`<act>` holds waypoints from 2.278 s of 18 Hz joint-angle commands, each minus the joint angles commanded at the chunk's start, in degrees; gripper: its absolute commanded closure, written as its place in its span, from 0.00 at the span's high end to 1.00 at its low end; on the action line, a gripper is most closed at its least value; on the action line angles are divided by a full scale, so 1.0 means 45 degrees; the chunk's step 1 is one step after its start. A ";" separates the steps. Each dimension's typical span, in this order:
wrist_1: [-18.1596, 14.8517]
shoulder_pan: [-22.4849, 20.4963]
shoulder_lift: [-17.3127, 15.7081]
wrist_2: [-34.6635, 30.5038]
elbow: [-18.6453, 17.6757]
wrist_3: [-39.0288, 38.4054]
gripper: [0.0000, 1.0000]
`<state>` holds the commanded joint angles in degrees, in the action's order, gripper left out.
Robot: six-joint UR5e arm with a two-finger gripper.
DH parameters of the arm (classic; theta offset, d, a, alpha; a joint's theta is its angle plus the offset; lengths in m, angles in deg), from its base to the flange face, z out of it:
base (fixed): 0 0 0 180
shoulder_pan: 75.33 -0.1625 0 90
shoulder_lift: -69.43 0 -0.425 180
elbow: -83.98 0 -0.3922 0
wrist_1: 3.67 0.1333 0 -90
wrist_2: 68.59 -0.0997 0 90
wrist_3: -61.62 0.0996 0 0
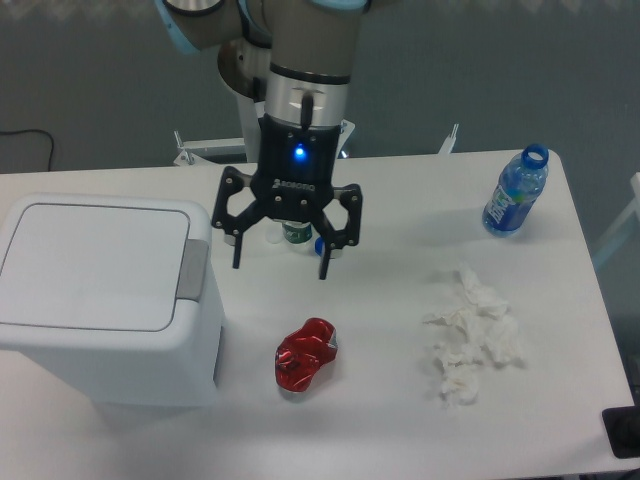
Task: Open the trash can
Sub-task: 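Move the open gripper over toward the white trash can lid, then lower the gripper finger onto the lid's edge beside the hinge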
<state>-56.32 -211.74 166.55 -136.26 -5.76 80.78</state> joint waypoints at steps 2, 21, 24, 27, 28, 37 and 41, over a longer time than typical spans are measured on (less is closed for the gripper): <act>0.0000 0.0195 0.0078 -0.0020 -0.0020 0.0020 1.00; 0.0039 0.0664 0.0566 -0.0039 -0.0098 0.0137 1.00; 0.0039 0.0704 0.0586 -0.0039 -0.0175 0.0137 1.00; 0.0058 0.0724 0.0586 -0.0039 -0.0254 0.0156 1.00; 0.0059 0.0724 0.0586 -0.0039 -0.0254 0.0176 1.00; 0.0039 0.0685 0.0586 -0.0020 -0.0234 0.0176 1.00; 0.0039 0.0587 0.0567 -0.0020 -0.0234 0.0176 1.00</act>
<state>-56.14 -209.10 169.10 -136.35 -6.81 81.57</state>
